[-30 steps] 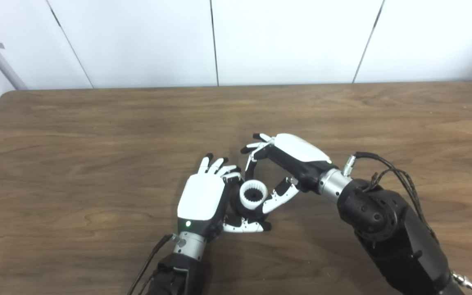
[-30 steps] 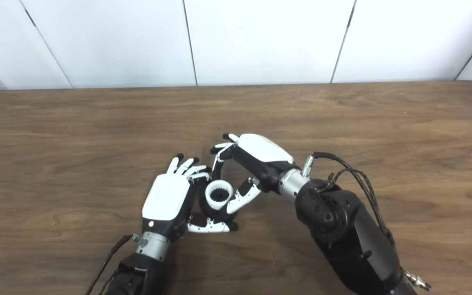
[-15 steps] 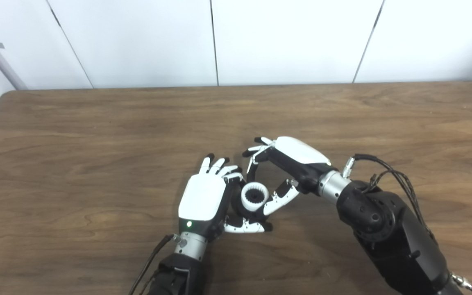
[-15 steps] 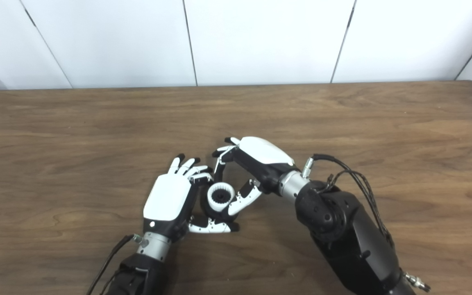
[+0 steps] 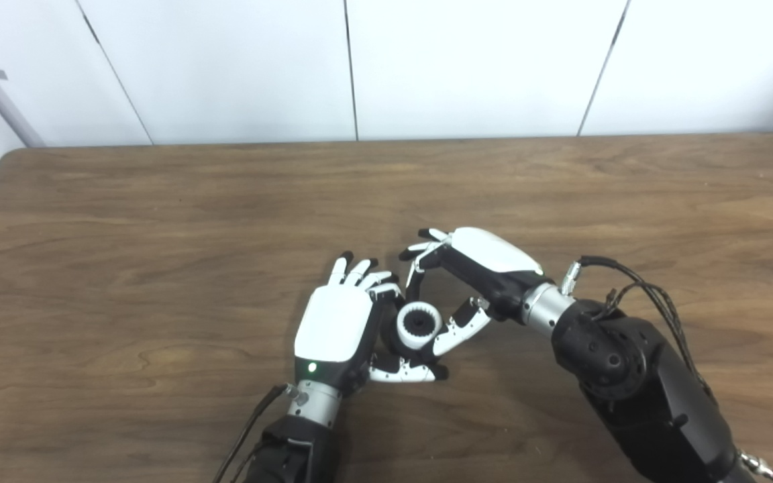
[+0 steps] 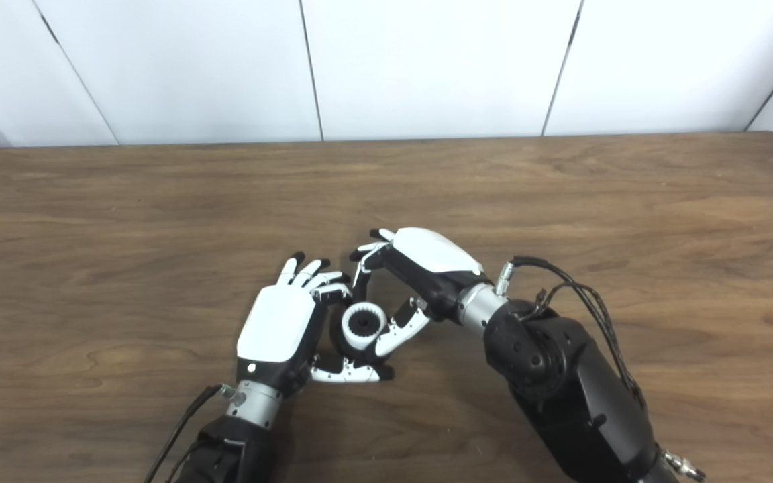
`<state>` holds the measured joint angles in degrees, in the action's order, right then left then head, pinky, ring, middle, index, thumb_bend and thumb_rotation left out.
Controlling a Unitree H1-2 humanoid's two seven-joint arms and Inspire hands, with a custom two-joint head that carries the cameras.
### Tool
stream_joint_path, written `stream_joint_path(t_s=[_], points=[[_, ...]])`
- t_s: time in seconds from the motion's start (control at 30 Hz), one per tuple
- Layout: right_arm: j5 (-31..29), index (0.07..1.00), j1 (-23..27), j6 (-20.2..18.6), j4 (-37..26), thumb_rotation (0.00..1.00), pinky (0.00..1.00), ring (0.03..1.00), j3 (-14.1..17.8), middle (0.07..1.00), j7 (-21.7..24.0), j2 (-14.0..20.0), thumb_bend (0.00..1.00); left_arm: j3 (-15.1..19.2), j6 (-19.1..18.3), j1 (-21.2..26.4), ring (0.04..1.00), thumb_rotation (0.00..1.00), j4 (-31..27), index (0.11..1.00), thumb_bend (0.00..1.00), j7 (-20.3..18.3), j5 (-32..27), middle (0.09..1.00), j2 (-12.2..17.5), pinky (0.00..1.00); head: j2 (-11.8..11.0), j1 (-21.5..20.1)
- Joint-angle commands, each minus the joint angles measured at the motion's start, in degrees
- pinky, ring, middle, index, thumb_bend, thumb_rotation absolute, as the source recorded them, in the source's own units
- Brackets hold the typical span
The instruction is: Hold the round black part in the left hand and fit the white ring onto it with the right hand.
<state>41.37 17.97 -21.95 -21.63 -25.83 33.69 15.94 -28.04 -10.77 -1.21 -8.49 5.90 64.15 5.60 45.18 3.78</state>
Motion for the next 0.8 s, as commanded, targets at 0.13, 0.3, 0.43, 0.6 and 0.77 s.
stream_joint_path(t_s=[0.13, 0.3, 0.43, 0.6, 0.77], points=[[0.6, 0.599, 1.8, 2.0, -1.3, 0.26, 1.00, 0.996, 0.4, 0.865, -0.9, 0.3, 0.98, -0.1, 0.0, 0.2, 0.899, 0.06, 0.6, 0.485, 0.53, -0.7, 0.2, 0.782, -0.4, 1.00, 0.0, -0.3], [0.4, 0.606, 1.7, 3.0, -0.8, 0.28, 1.00, 0.998, 0.9, 0.867, -1.7, 0.3, 1.00, 0.0, 0.0, 0.2, 0.899, 0.06, 0.5, 0.485, 0.53, -0.8, 0.2, 0.783, -0.3, 1.00, 0.0, -0.4], [0.5, 0.607, 1.8, 3.2, -0.9, 0.30, 1.00, 0.998, 1.5, 0.871, -1.7, 0.4, 1.00, -0.1, 0.1, 0.2, 0.899, 0.06, 0.6, 0.485, 0.53, -0.6, 0.5, 0.782, -0.1, 1.00, 0.0, -0.4], [0.1, 0.605, 1.8, 3.3, -1.7, 0.29, 1.00, 1.000, 2.7, 0.871, -1.3, 0.9, 1.00, 0.2, -0.3, 0.3, 0.905, 0.06, 0.2, 0.484, 0.53, -1.5, 0.2, 0.783, -0.1, 1.00, 0.2, -0.7], [0.6, 0.610, 2.0, 1.8, -3.5, 0.28, 1.00, 0.994, 3.8, 0.869, 0.0, 1.8, 1.00, 0.4, 0.0, 0.3, 0.908, 0.06, 0.2, 0.484, 0.53, -1.5, -0.5, 0.785, 0.0, 1.00, 0.1, -0.8]])
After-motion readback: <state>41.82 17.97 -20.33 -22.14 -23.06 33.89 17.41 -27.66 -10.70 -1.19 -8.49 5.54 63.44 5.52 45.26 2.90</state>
